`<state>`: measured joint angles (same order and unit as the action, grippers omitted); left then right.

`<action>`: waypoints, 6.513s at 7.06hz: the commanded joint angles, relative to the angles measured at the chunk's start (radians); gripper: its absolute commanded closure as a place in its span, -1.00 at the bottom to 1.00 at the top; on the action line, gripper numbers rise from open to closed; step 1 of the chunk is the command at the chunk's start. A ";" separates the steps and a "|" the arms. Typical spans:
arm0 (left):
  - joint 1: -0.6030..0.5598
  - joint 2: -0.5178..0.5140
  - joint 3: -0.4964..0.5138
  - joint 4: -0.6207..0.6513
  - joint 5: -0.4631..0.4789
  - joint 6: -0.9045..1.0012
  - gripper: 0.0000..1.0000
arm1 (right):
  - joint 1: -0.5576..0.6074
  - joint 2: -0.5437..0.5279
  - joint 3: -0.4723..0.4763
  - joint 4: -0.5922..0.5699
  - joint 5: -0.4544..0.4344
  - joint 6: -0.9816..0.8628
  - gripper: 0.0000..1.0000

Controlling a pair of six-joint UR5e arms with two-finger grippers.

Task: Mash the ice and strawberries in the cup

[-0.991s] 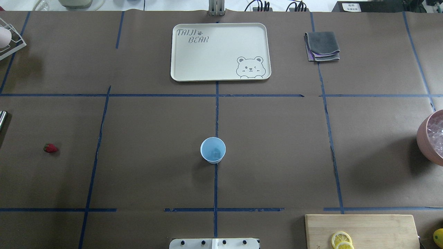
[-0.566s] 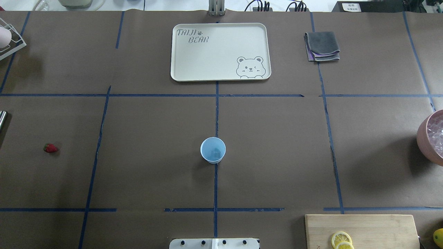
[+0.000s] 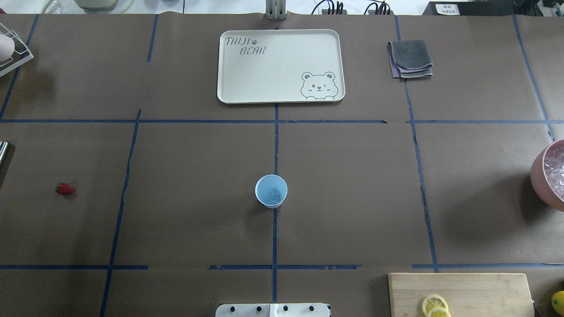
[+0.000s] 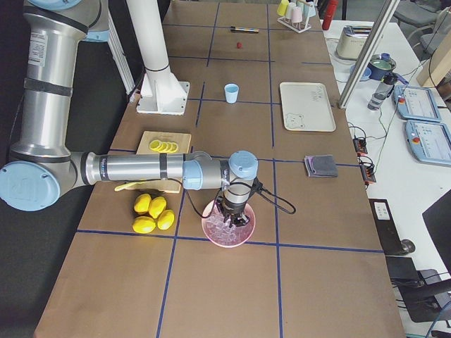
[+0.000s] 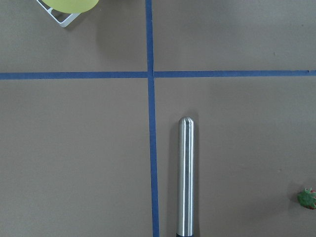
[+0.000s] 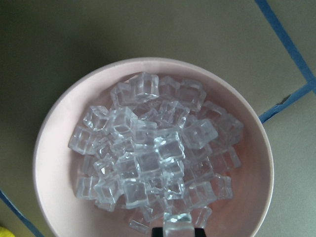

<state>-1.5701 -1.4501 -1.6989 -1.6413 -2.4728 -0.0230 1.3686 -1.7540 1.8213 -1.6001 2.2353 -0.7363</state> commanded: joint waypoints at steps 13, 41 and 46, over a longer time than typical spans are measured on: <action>0.002 0.001 0.018 0.001 0.002 0.000 -1.00 | -0.910 0.913 0.051 -0.230 -0.342 1.646 1.00; 0.001 -0.003 -0.001 0.000 -0.002 0.000 -1.00 | -0.190 -0.027 0.183 0.296 0.026 1.288 -0.99; 0.002 -0.003 -0.001 0.000 -0.002 0.002 -1.00 | -0.080 -0.028 -0.028 0.298 0.035 1.118 -0.99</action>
<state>-1.5679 -1.4527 -1.6991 -1.6413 -2.4743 -0.0216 1.2841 -1.7815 1.8359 -1.3044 2.2723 0.3909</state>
